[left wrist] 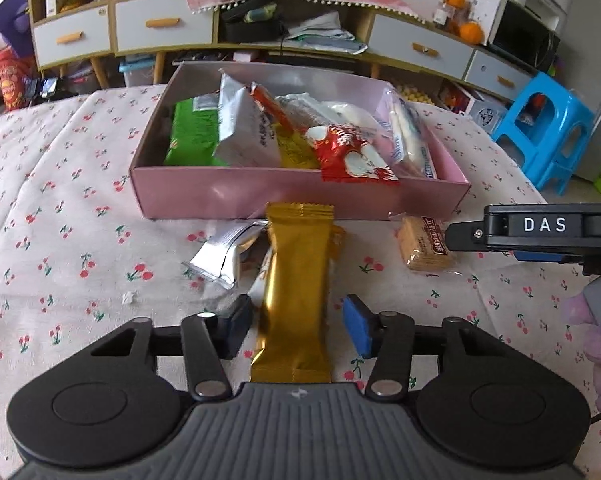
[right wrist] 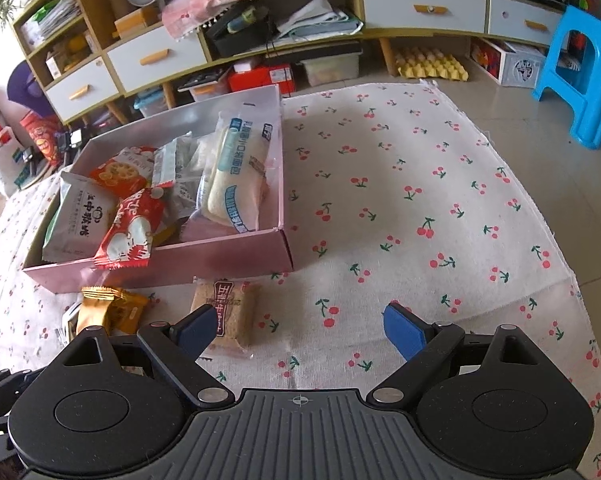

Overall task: Organize snacks
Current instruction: 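Grasp the gold bar with the left tool while the right tool grasps the square cake packet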

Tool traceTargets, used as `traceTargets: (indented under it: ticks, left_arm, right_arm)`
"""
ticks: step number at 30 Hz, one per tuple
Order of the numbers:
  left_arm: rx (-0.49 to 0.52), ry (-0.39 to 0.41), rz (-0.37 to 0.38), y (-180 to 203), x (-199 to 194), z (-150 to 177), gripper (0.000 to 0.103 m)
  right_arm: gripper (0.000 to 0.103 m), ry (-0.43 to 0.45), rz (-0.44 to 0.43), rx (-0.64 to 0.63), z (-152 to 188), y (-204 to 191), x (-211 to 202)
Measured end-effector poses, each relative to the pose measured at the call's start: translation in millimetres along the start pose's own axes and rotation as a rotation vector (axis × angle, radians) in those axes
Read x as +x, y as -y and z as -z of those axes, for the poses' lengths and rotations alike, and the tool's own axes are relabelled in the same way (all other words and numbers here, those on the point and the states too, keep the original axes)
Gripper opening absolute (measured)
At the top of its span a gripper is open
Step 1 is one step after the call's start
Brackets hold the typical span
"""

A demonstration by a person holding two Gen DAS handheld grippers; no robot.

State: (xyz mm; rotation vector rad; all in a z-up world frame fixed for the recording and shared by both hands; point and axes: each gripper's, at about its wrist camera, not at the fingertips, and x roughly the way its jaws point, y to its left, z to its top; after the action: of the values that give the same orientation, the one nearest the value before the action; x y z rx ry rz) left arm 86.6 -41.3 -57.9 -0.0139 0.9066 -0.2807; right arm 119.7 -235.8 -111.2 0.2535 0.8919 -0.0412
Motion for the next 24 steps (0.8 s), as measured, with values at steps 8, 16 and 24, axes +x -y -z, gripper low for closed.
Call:
traceTargets:
  ticks: [8, 16, 24]
  left_arm:
    - [0.018, 0.001, 0.011, 0, -5, 0, 0.027]
    - [0.006, -0.018, 0.023, -4, -7, -2, 0.026]
    - [-0.008, -0.026, 0.021, -13, -11, -3, 0.026]
  right_arm:
    - [0.092, -0.013, -0.013, 0.015, -1, -5, 5]
    - [0.092, -0.035, -0.059, 0.035, -5, -19, 12]
    - [0.092, -0.042, -0.049, 0.008, -5, -40, 21]
